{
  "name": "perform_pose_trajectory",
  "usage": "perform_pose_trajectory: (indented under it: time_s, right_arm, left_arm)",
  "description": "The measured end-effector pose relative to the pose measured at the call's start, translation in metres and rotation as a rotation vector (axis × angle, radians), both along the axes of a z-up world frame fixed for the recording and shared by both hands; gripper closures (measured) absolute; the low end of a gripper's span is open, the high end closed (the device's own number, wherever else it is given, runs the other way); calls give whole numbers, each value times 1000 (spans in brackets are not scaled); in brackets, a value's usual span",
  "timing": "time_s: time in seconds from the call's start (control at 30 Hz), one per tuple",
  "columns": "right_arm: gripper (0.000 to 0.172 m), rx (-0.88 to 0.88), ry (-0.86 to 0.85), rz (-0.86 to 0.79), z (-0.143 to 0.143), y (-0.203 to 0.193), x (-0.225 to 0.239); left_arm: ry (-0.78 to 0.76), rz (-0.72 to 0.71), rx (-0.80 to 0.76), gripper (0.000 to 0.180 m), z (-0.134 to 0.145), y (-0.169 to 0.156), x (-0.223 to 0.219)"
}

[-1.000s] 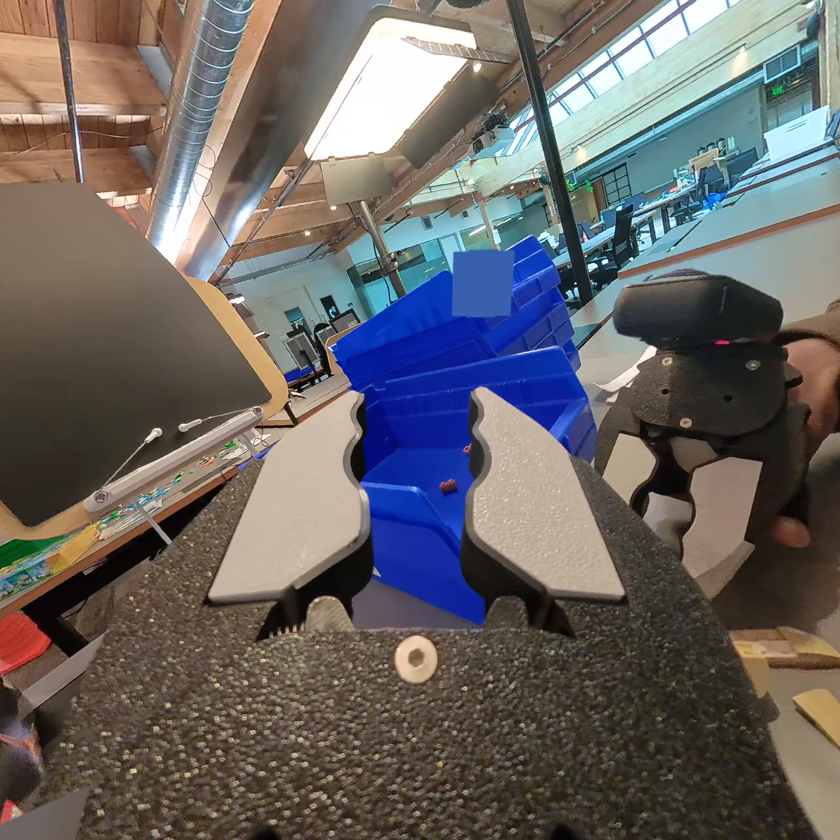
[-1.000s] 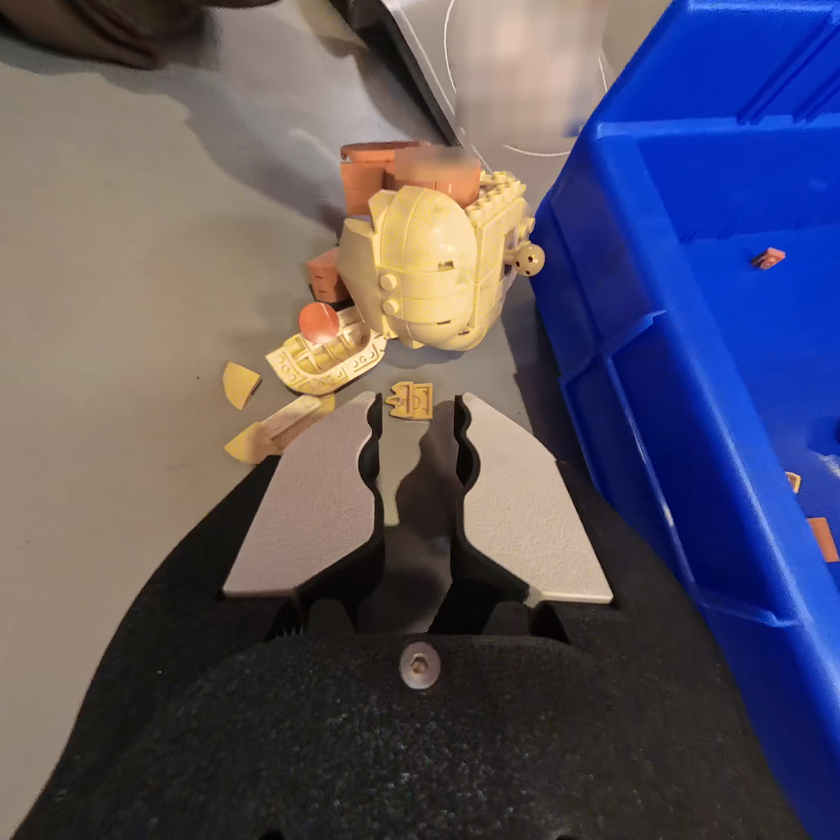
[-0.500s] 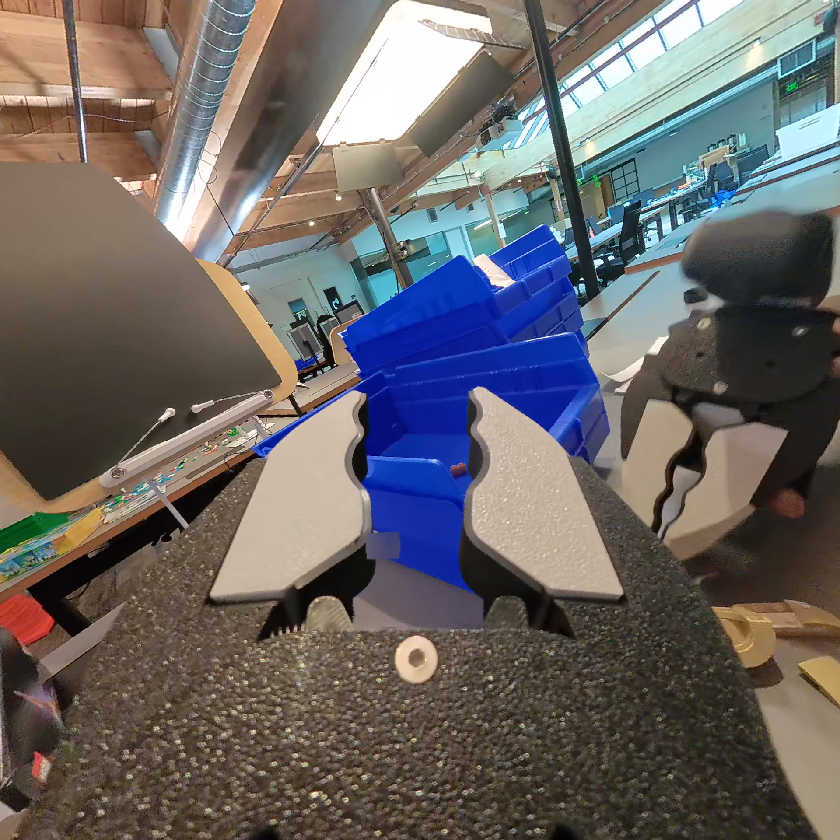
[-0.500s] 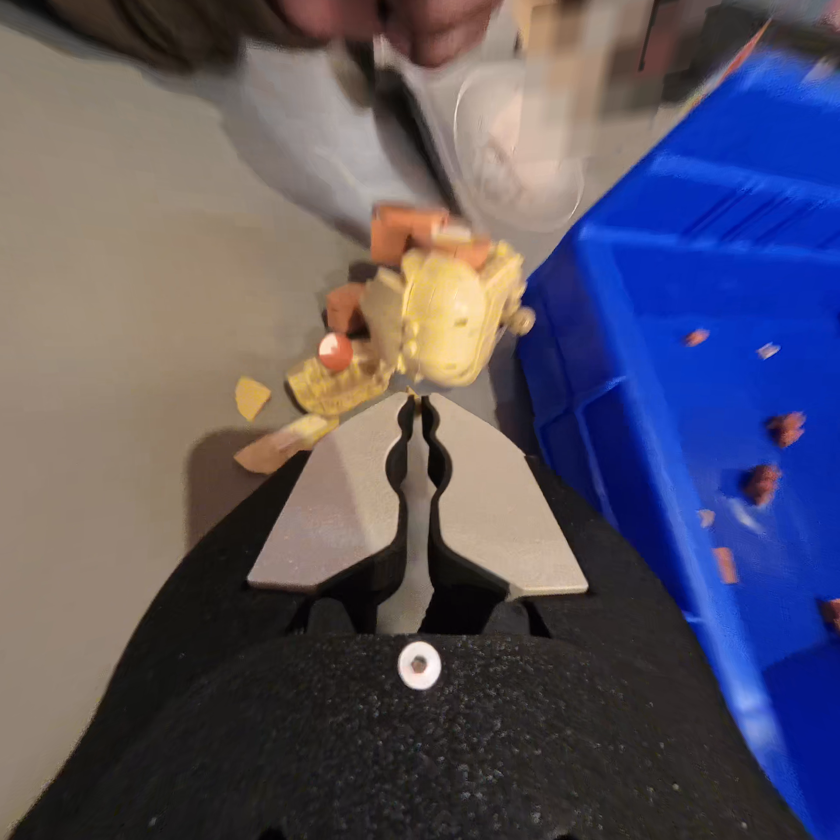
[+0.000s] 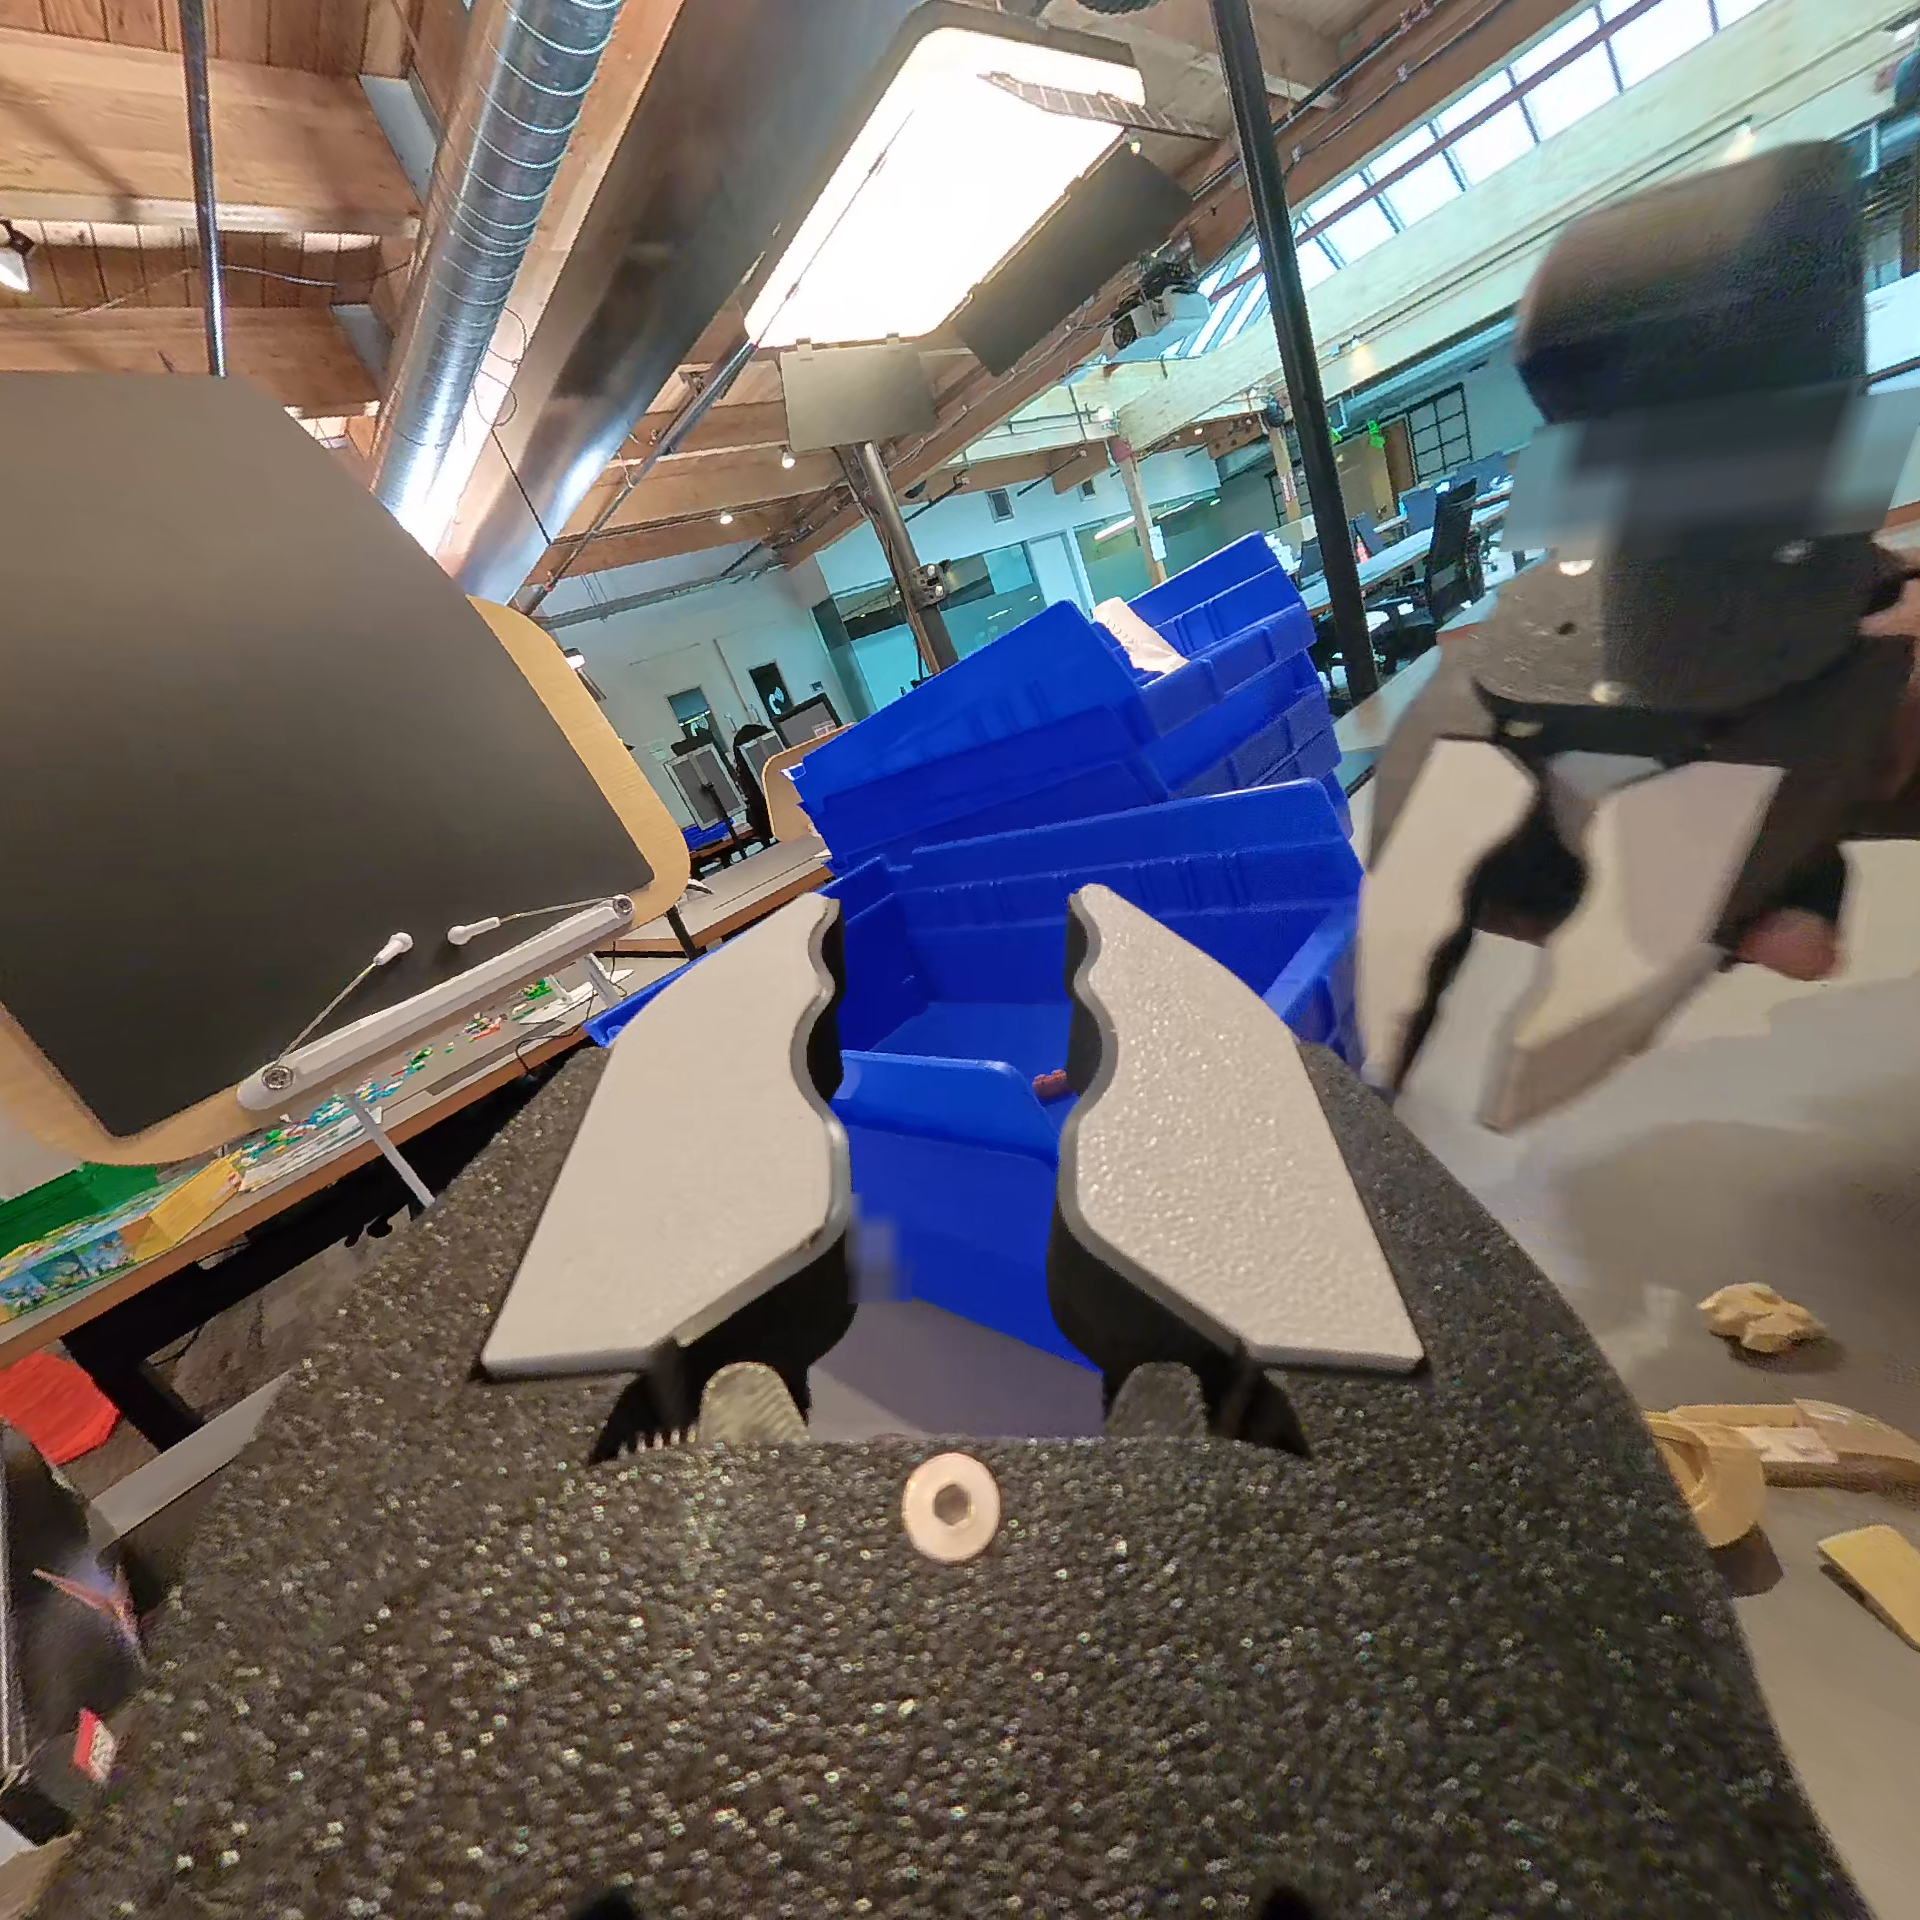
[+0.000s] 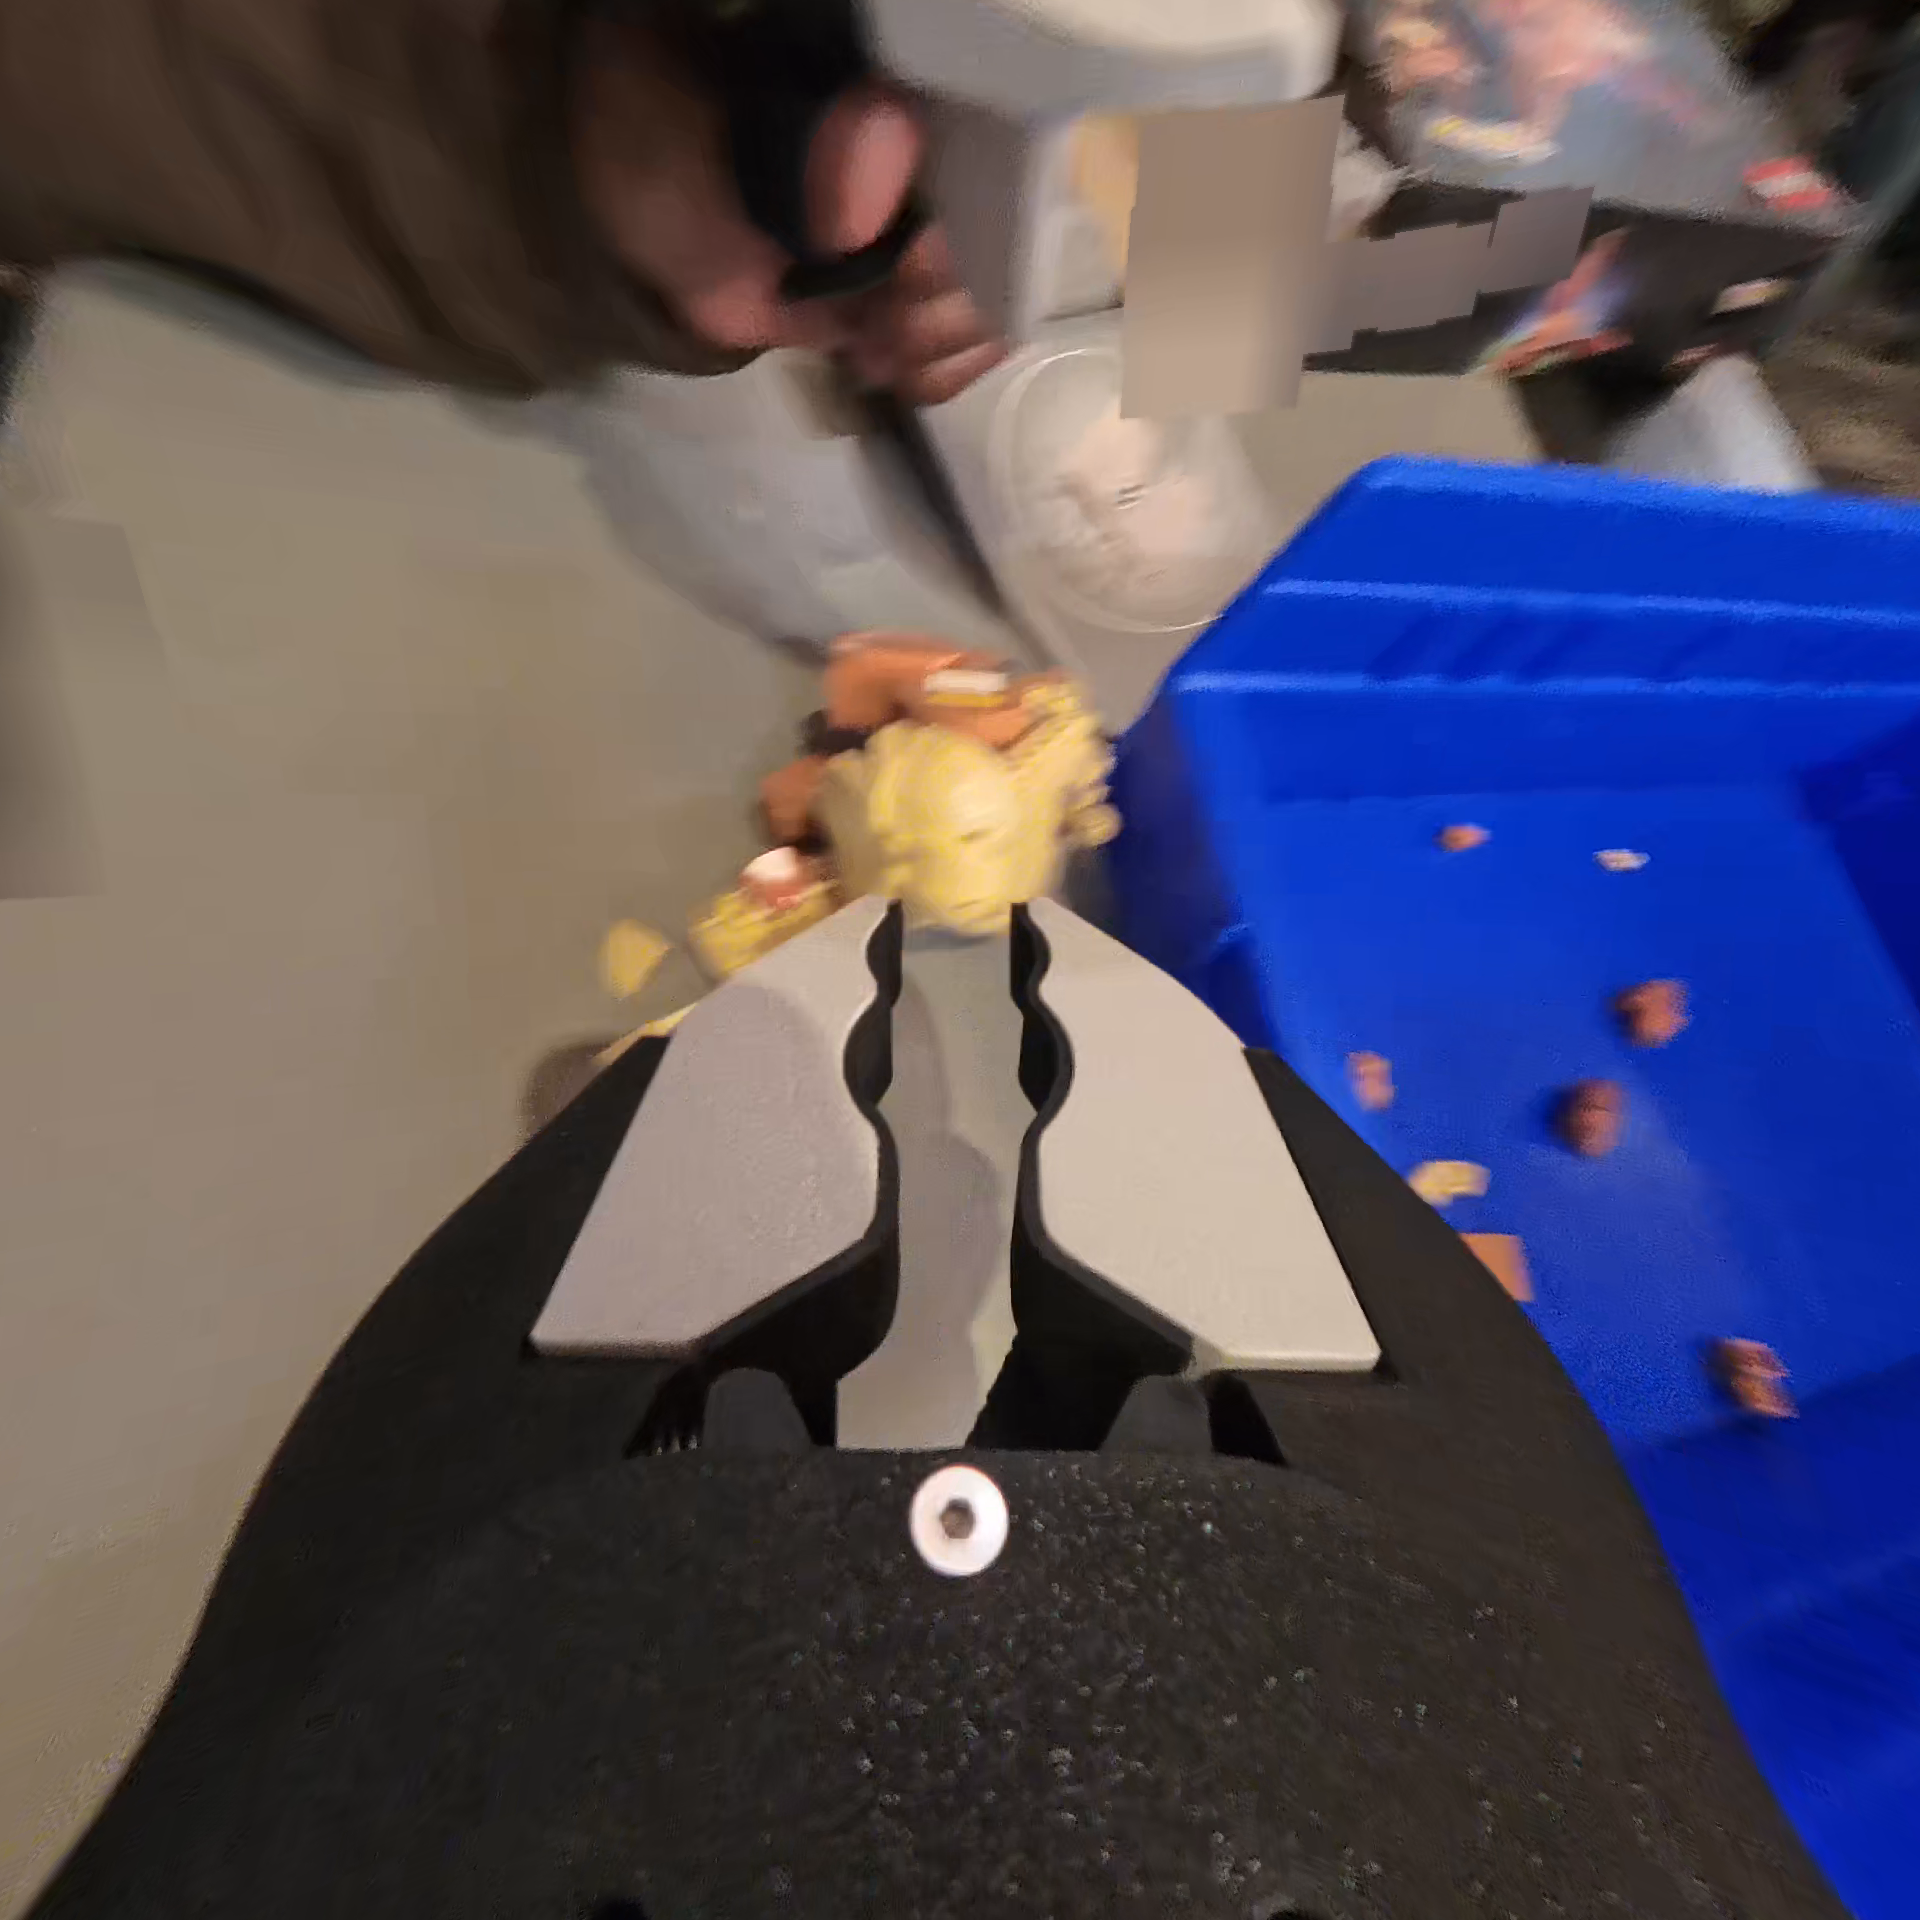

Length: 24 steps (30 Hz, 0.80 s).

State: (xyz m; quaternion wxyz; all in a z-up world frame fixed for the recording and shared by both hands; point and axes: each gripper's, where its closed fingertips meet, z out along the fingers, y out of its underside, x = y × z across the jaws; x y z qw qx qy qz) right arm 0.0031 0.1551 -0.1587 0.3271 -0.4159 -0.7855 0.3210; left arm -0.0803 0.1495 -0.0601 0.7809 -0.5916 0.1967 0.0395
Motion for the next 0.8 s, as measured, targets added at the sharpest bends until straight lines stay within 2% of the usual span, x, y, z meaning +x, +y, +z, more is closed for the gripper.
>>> perform_pose_trajectory:
  time_s: [0.07, 0.13, 0.23, 0.4, 0.8]
  right_arm:
    - [151, -100, -58, 93, -15, -17, 23]
    - [144, -172, -135, 104, -32, -20, 39]
    - [133, -167, -270, 112, -56, -21, 54]
    - [128, -130, -359, 93, -75, -19, 58]
    - [150, -74, -358, 76, -83, -14, 55]
  left_arm:
    - [7, -2, -1, 140, -1, 0, 2]
    - [11, -10, -5, 140, -3, 0, 5]
    - [27, -15, -11, 140, -6, 1, 9]
    - [24, -6, -17, 140, -8, 3, 6]
    - [23, -6, -17, 140, -8, 2, 7]
